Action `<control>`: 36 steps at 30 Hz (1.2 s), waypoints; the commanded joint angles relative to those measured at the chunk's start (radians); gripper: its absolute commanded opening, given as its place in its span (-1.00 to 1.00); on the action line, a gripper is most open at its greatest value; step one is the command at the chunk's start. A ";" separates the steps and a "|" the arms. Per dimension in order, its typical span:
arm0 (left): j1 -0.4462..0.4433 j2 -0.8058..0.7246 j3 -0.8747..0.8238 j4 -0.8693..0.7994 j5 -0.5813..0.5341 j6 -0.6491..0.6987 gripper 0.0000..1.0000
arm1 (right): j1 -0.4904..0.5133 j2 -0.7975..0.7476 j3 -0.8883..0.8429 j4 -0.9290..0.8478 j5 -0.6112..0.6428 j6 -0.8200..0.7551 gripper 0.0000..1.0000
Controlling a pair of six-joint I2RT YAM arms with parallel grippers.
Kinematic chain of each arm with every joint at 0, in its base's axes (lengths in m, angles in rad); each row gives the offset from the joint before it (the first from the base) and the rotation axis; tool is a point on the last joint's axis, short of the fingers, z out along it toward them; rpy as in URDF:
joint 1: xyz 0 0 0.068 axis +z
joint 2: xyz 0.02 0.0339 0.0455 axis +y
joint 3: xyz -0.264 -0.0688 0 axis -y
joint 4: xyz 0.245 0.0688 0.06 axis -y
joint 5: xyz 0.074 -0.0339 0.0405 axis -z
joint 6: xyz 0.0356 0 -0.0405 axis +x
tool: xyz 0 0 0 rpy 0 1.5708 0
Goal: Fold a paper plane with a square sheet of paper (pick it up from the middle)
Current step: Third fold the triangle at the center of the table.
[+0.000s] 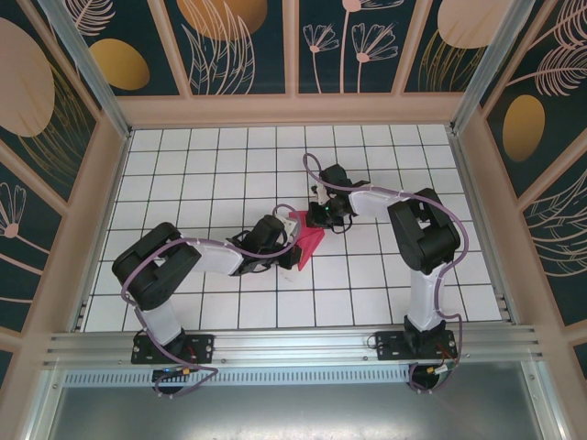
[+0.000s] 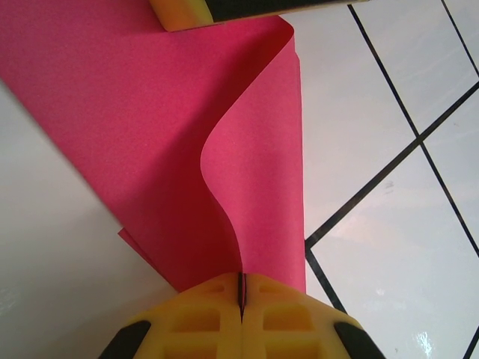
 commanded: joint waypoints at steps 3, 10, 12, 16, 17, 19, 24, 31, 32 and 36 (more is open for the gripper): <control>0.007 0.019 0.018 0.004 -0.019 0.042 -0.92 | 0.015 0.029 0.009 -0.039 -0.005 -0.007 -0.70; 0.007 0.047 0.034 -0.044 -0.044 0.059 -0.94 | 0.015 0.021 0.021 -0.037 -0.015 0.001 -0.69; 0.008 0.050 0.033 -0.055 -0.051 0.063 -0.96 | 0.015 0.021 0.030 -0.041 -0.015 0.002 -0.67; 0.008 0.053 0.030 -0.064 -0.047 0.066 -0.96 | 0.015 0.026 0.043 -0.049 -0.012 0.003 -0.66; 0.007 0.056 0.031 -0.065 -0.048 0.068 -0.96 | 0.015 0.024 0.046 -0.047 -0.012 0.002 -0.65; 0.007 0.060 0.034 -0.076 -0.050 0.071 -0.97 | 0.013 0.015 0.055 -0.052 -0.010 0.003 -0.61; 0.008 0.071 0.037 -0.077 -0.048 0.071 -0.97 | -0.004 -0.049 0.069 -0.045 0.017 0.031 -0.46; 0.008 0.083 0.049 -0.083 -0.036 0.075 -0.97 | -0.034 -0.202 -0.066 0.056 0.016 0.124 -0.52; 0.007 0.084 0.049 -0.082 -0.035 0.077 -0.98 | -0.034 -0.234 -0.115 0.100 -0.006 0.151 -0.55; 0.007 0.088 0.046 -0.079 -0.027 0.074 -0.97 | -0.033 -0.302 -0.255 0.230 -0.093 0.245 -0.71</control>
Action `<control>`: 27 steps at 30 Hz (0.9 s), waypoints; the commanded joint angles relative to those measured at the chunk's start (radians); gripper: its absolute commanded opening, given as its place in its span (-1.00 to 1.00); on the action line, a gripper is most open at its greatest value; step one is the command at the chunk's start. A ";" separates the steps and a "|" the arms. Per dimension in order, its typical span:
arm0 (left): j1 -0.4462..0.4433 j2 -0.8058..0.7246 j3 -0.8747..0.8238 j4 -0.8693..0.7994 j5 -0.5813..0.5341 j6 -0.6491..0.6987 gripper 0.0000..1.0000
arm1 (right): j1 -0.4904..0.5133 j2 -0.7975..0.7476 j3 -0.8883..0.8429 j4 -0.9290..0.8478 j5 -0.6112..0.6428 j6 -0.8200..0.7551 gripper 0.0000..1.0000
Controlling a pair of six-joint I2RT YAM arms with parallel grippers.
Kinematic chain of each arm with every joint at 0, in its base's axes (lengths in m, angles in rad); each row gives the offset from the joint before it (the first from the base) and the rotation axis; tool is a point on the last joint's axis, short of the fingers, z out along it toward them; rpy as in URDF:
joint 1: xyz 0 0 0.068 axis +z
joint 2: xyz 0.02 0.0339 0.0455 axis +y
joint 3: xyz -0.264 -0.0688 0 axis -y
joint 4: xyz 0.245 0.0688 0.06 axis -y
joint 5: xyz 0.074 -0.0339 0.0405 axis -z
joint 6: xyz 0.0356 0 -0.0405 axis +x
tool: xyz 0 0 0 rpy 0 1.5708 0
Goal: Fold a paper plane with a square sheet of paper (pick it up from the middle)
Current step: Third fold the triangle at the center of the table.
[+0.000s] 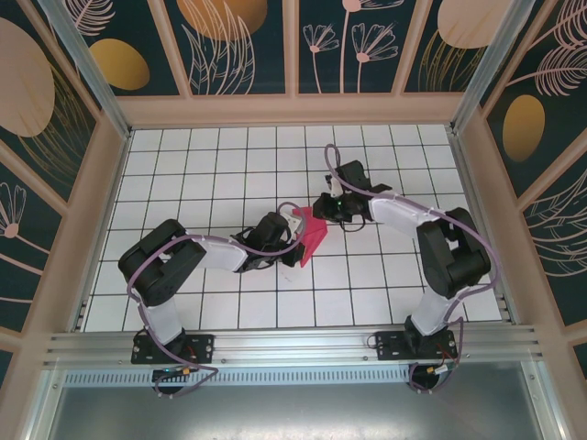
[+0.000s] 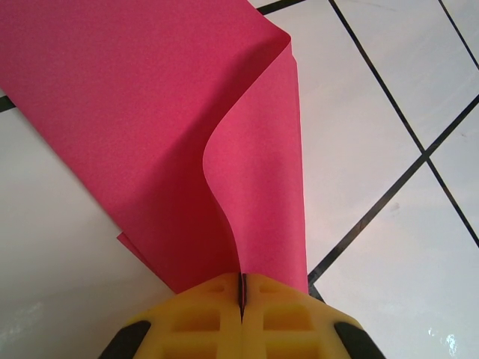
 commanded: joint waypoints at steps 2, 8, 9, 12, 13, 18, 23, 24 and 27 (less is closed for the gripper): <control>0.007 0.045 -0.003 -0.070 -0.009 0.021 -0.97 | 0.008 -0.055 -0.136 0.181 -0.109 0.132 -0.75; 0.007 0.052 0.001 -0.074 0.005 0.026 -0.97 | 0.020 -0.032 -0.192 0.230 -0.123 0.169 -0.80; 0.007 0.054 0.003 -0.074 0.007 0.027 -0.97 | 0.018 -0.023 -0.196 0.233 -0.118 0.169 -0.80; 0.008 0.054 0.004 -0.075 0.009 0.027 -0.97 | 0.017 0.003 -0.198 0.234 -0.091 0.164 -0.80; 0.008 0.054 0.005 -0.074 0.009 0.027 -0.97 | 0.017 0.014 -0.200 0.237 -0.088 0.163 -0.80; 0.007 0.057 0.003 -0.078 0.012 0.029 -0.97 | 0.010 0.055 -0.202 0.249 -0.073 0.152 -0.80; 0.008 0.064 0.005 -0.078 0.016 0.028 -0.98 | 0.009 0.091 -0.220 0.253 -0.043 0.145 -0.79; 0.007 0.064 0.006 -0.078 0.017 0.029 -0.97 | 0.009 0.095 -0.223 0.251 -0.034 0.144 -0.79; 0.007 0.070 0.010 -0.084 0.017 0.030 -0.97 | 0.007 0.102 -0.234 0.243 -0.016 0.136 -0.79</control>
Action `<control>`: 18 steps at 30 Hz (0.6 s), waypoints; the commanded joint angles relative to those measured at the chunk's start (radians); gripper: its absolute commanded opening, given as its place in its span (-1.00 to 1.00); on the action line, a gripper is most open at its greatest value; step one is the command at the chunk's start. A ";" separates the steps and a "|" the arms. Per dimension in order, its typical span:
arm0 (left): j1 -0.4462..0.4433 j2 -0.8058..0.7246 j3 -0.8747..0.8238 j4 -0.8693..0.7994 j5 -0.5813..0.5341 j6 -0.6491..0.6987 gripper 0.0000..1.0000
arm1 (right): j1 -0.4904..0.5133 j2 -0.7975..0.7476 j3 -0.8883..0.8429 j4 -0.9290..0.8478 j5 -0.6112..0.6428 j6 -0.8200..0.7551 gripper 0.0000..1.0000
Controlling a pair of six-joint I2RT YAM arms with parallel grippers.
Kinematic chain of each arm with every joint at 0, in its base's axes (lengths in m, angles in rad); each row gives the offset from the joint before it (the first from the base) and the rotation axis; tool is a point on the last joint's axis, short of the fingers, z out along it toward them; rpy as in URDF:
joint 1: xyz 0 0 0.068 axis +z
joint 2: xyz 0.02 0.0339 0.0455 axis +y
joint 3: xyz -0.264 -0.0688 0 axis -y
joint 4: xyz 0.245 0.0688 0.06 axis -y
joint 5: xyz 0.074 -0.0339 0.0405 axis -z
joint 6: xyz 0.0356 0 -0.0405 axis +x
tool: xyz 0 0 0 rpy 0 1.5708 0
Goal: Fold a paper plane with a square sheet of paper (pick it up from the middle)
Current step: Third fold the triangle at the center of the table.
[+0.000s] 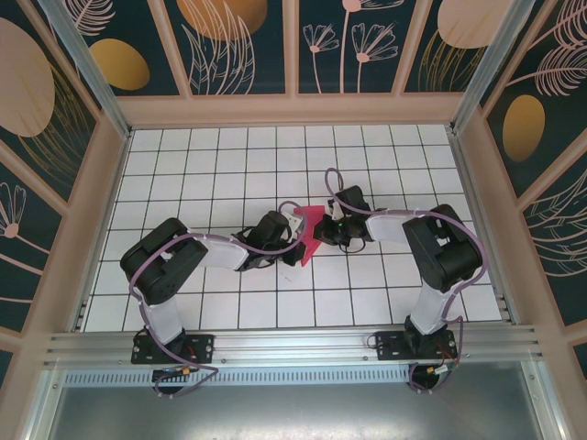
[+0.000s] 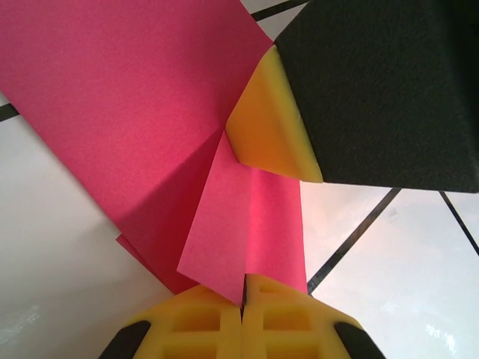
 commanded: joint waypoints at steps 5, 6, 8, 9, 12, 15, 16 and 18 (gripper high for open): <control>0.006 0.057 -0.001 -0.097 -0.005 0.022 -0.98 | -0.012 -0.041 -0.025 0.013 0.002 -0.014 -0.76; 0.006 0.056 -0.002 -0.098 -0.007 0.023 -0.98 | -0.016 -0.063 -0.025 0.015 -0.008 -0.011 -0.75; 0.006 0.057 -0.004 -0.102 -0.008 0.021 -0.98 | -0.028 -0.105 -0.029 0.020 -0.015 -0.010 -0.74; 0.005 0.056 -0.003 -0.102 -0.007 0.021 -0.98 | -0.035 -0.120 -0.032 0.020 -0.017 -0.010 -0.74; 0.006 0.054 -0.003 -0.107 -0.013 0.019 -0.98 | -0.066 -0.142 -0.048 0.031 -0.039 -0.016 -0.75; 0.006 0.051 -0.003 -0.108 -0.013 0.017 -0.98 | -0.084 -0.132 -0.065 0.051 -0.078 -0.018 -0.76; 0.005 0.052 -0.002 -0.109 -0.013 0.015 -0.98 | -0.085 -0.130 -0.071 0.065 -0.092 -0.015 -0.76; 0.006 0.052 0.000 -0.108 -0.011 0.014 -0.98 | -0.084 -0.120 -0.077 0.081 -0.108 -0.006 -0.76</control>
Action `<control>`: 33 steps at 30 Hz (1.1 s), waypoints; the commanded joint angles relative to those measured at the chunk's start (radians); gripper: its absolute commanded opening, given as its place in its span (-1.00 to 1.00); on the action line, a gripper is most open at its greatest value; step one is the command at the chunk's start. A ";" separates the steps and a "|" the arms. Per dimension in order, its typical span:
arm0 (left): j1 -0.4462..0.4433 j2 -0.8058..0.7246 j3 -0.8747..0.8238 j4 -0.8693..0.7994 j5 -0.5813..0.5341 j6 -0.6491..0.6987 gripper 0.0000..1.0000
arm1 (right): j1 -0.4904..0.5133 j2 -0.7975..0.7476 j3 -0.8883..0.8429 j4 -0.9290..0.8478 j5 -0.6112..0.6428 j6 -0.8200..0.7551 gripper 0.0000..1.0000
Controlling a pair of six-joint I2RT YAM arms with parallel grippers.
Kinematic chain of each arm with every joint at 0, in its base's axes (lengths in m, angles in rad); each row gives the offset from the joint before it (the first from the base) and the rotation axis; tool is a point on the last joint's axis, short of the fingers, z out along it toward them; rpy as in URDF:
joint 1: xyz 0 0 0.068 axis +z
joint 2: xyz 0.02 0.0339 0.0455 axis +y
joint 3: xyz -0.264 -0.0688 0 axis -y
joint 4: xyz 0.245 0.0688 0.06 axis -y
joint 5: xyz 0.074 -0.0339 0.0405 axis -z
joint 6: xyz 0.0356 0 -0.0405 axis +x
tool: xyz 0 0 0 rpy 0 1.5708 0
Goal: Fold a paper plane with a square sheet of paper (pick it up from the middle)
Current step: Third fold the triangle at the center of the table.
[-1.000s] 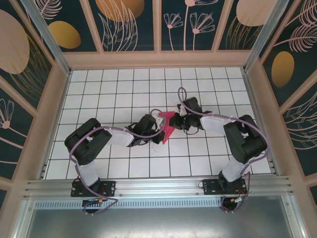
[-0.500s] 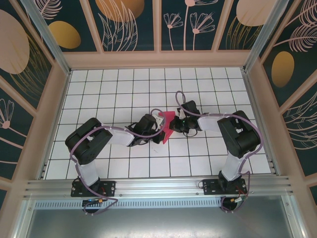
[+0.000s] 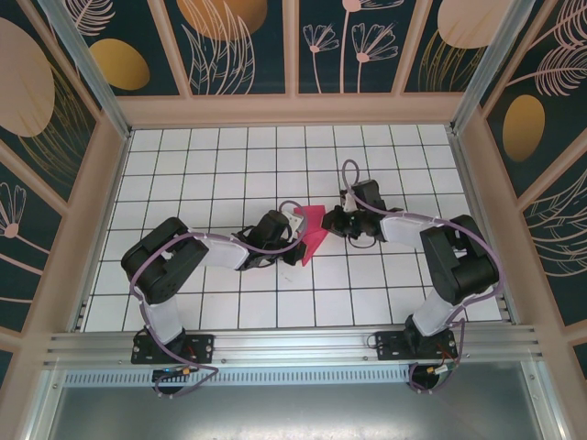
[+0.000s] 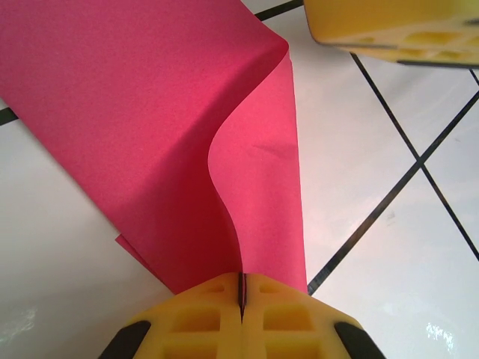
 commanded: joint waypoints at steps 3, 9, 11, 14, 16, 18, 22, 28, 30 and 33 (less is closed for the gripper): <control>0.002 0.050 -0.003 -0.109 -0.014 0.013 -0.98 | 0.001 0.024 -0.027 0.043 -0.051 -0.005 -0.76; 0.002 0.050 -0.009 -0.112 -0.012 0.016 -0.99 | -0.005 0.089 -0.010 -0.027 0.065 -0.028 -0.77; 0.003 0.054 -0.009 -0.111 -0.010 0.014 -0.99 | -0.004 0.128 -0.008 -0.036 0.078 -0.032 -0.77; 0.003 0.054 -0.011 -0.111 -0.010 0.014 -0.99 | -0.005 0.139 -0.009 -0.047 0.092 -0.028 -0.77; 0.003 0.054 -0.011 -0.112 -0.008 0.014 -0.99 | -0.005 0.122 -0.008 -0.052 0.083 -0.027 -0.77; 0.003 0.055 -0.011 -0.113 -0.008 0.014 -0.99 | -0.005 0.081 0.001 -0.063 0.077 -0.023 -0.77; 0.002 0.055 -0.011 -0.115 -0.008 0.016 -0.99 | -0.005 0.009 0.034 -0.076 0.042 -0.022 -0.76; 0.003 0.054 -0.014 -0.118 -0.010 0.013 -0.99 | -0.005 0.042 0.053 -0.060 0.026 -0.013 -0.77; 0.003 0.054 -0.012 -0.118 -0.010 0.013 -0.99 | -0.005 0.066 0.055 -0.060 0.044 -0.009 -0.77; 0.003 0.055 -0.011 -0.117 -0.007 0.013 -0.99 | -0.007 0.102 0.056 -0.067 0.111 -0.008 -0.78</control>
